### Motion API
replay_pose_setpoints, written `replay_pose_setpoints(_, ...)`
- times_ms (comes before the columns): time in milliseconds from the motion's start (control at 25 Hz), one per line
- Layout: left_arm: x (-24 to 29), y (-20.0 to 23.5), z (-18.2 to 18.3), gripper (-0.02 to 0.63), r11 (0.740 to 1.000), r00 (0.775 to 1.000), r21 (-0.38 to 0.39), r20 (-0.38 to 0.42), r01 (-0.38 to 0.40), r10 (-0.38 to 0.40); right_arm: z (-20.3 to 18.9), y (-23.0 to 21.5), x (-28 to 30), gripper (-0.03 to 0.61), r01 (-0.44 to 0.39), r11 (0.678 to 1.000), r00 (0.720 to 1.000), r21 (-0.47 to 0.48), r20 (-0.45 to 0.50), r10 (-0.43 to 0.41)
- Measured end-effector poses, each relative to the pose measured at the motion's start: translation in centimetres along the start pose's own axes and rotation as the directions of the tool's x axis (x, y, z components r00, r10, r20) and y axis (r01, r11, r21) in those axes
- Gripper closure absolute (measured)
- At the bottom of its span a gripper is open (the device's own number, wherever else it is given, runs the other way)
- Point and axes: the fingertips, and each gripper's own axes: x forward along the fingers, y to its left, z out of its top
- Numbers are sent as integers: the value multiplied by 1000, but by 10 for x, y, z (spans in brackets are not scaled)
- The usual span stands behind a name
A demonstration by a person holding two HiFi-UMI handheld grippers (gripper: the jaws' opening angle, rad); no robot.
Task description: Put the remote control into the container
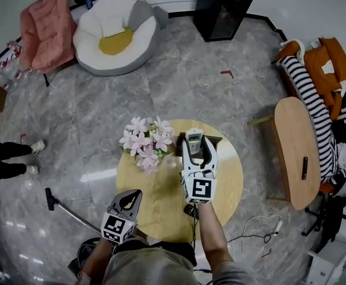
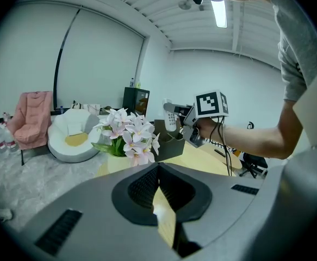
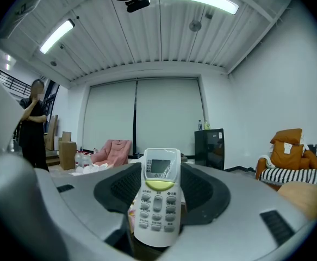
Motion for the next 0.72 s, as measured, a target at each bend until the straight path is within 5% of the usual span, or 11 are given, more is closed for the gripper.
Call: replay_pose_setpoints(720, 2, 1, -15, 606, 999, 999, -30, -39, -36, 35, -31, -1, 12, 359, -3, 1000, 1000, 9, -5, 3)
